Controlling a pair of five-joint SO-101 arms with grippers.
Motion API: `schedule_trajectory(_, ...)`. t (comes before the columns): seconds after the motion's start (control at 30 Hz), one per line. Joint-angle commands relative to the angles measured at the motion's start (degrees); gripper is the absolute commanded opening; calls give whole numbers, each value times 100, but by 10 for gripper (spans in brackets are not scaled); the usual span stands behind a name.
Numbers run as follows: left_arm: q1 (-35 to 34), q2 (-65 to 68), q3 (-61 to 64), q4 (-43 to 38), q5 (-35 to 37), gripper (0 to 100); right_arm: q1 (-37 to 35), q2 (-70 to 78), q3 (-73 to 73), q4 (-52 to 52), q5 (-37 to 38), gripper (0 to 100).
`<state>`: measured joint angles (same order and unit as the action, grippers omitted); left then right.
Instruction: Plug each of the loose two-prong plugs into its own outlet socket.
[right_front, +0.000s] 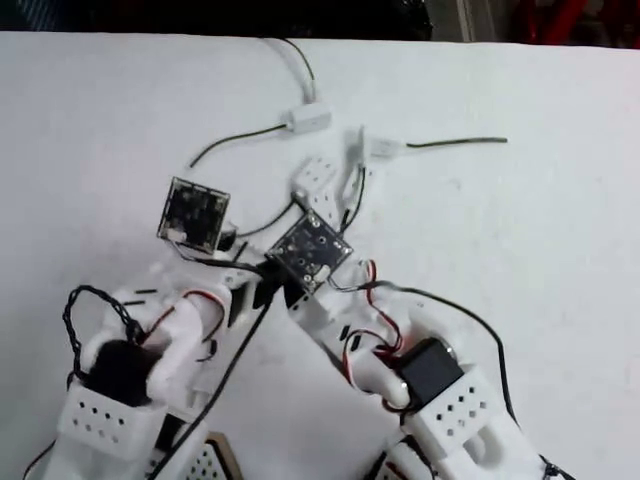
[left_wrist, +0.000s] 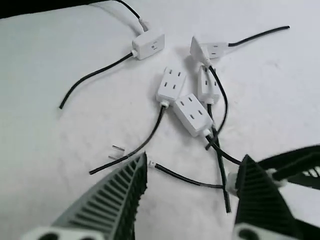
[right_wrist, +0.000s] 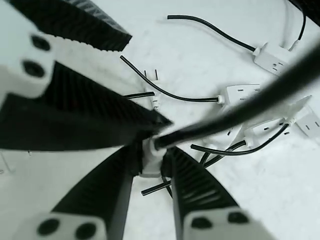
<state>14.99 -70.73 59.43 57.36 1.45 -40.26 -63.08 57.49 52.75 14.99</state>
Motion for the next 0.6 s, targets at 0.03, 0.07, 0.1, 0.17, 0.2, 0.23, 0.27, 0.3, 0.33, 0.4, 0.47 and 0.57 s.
schedule_trajectory(0.03,-936,-31,-44,-396,-79,291,655,-119,-35,-110,-44,17)
schedule_trajectory(0.07,-989,-13,-44,-422,-167,292,831,-119,-35,-119,-53,17)
schedule_trajectory(0.1,-989,66,-53,-440,-299,299,989,-119,-35,-119,-53,18)
schedule_trajectory(0.17,-989,418,-211,-431,-413,325,1288,-119,-26,-119,-149,18)
schedule_trajectory(0.2,-989,708,-352,-431,-413,335,1429,-119,0,-180,-281,18)
schedule_trajectory(0.23,-989,1051,-536,-422,-413,341,1569,-119,79,-303,-378,18)
schedule_trajectory(0.27,-989,1446,-747,-413,-413,343,1719,-119,167,-470,-431,18)
schedule_trajectory(0.3,-980,1877,-1002,-387,-404,345,1859,-119,273,-646,-466,18)
schedule_trajectory(0.33,-980,2360,-1319,-308,-396,347,1991,-119,369,-796,-484,18)
schedule_trajectory(0.4,-901,3319,-1960,-105,-308,347,2237,-119,475,-1007,-492,18)
schedule_trajectory(0.47,-769,4268,-2620,53,35,347,2484,-119,510,-1130,-501,18)
schedule_trajectory(0.57,-646,5587,-3543,97,378,347,2756,-119,527,-1200,-501,18)
